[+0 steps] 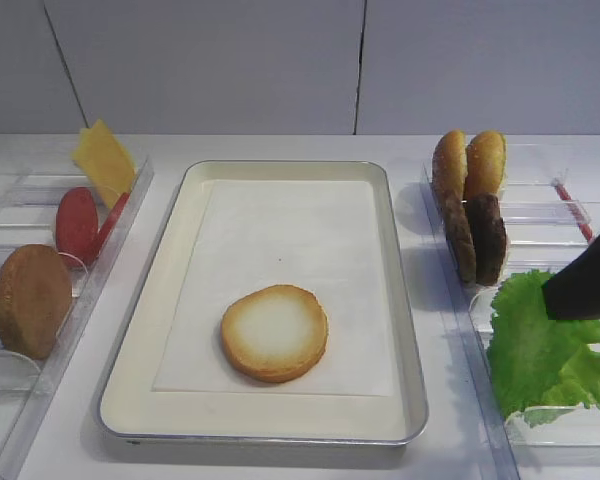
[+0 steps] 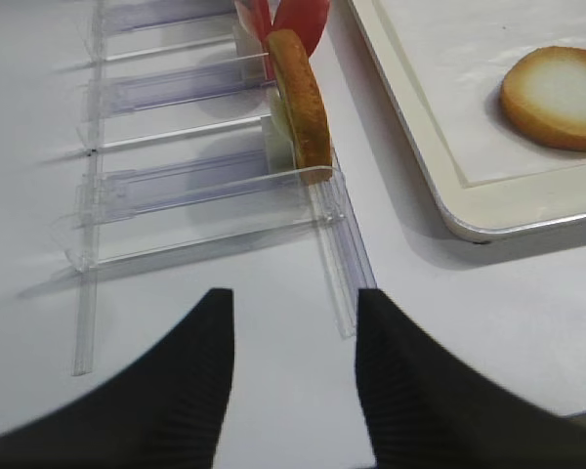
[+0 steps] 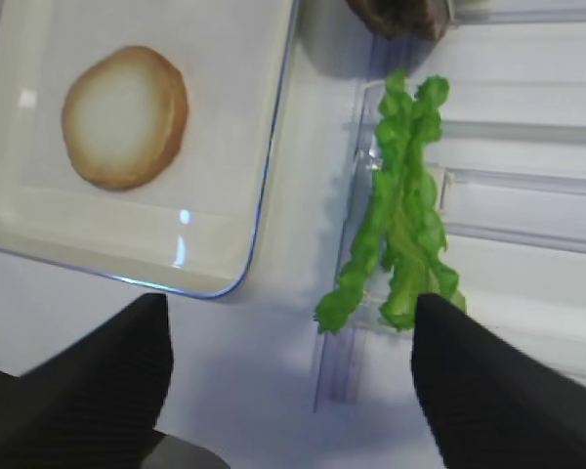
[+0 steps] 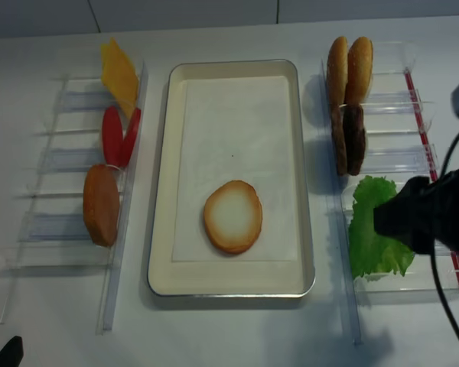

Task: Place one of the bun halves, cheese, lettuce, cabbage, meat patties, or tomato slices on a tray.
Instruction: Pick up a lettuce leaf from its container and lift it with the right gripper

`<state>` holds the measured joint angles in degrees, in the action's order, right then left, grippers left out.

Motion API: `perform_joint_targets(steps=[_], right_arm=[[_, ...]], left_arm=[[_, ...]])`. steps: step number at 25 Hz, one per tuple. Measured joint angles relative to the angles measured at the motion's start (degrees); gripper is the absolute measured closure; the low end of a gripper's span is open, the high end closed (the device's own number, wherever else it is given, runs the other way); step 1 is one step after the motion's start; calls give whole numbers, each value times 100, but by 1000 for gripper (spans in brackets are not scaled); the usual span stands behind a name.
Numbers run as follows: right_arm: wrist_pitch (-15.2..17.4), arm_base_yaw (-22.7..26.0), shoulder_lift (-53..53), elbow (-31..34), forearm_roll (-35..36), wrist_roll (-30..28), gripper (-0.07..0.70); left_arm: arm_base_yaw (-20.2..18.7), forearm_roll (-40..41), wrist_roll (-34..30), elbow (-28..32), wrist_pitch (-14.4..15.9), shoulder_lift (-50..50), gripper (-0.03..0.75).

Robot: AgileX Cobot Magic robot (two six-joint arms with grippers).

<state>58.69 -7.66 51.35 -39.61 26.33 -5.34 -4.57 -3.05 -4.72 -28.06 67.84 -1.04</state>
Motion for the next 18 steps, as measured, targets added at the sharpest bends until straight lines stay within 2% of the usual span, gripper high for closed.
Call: perform_joint_targets(steps=[4, 8, 11, 18], right_arm=[[-309, -940, 368, 0, -823, 876, 107], [-600, -1438, 812, 0, -1157, 1381, 107], [-855, -1541, 1146, 0, -1182, 1489, 108], [-1210, -1563, 1532, -9, -1435, 1583, 110]], left_arm=[[0, 0, 0, 0, 0, 0, 435], [0, 0, 0, 0, 0, 0, 435], [0, 0, 0, 0, 0, 0, 435], [0, 0, 0, 0, 0, 0, 435]])
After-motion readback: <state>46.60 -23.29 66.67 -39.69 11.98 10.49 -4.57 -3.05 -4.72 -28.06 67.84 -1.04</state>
